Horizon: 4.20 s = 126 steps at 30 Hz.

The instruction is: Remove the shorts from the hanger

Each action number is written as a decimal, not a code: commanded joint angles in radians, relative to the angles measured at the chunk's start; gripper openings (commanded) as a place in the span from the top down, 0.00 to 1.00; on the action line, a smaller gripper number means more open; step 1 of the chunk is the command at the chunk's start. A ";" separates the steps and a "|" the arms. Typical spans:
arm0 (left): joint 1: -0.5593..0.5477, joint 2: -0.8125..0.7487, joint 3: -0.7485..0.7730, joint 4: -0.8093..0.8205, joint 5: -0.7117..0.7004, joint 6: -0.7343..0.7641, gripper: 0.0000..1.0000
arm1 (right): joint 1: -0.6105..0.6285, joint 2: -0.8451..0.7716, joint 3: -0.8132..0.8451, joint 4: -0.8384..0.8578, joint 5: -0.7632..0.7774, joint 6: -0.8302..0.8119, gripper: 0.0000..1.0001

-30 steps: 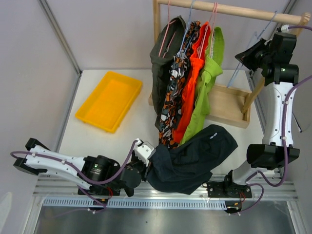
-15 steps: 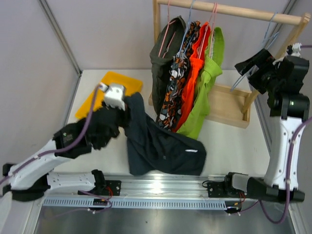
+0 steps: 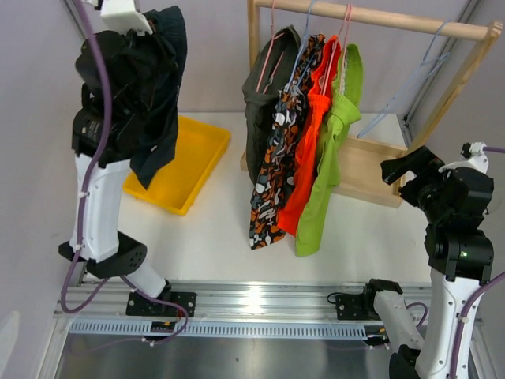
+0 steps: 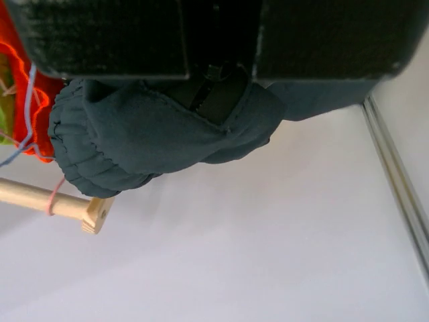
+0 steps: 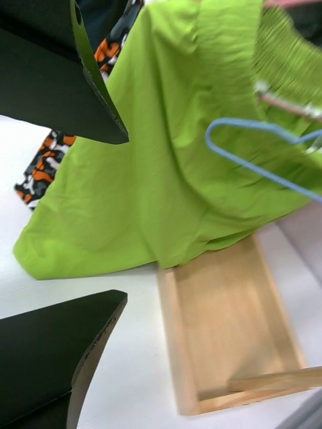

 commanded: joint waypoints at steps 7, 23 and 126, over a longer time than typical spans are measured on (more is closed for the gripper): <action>0.149 0.027 -0.319 0.154 0.030 -0.014 1.00 | 0.008 -0.022 -0.031 -0.010 0.026 -0.038 0.01; 0.357 -0.063 -0.916 0.219 -0.178 -0.307 0.90 | 0.011 -0.042 -0.052 0.004 0.011 -0.019 0.01; 0.207 -0.917 -1.716 0.122 0.289 -0.264 0.02 | 0.384 0.956 0.808 0.317 0.192 0.072 0.76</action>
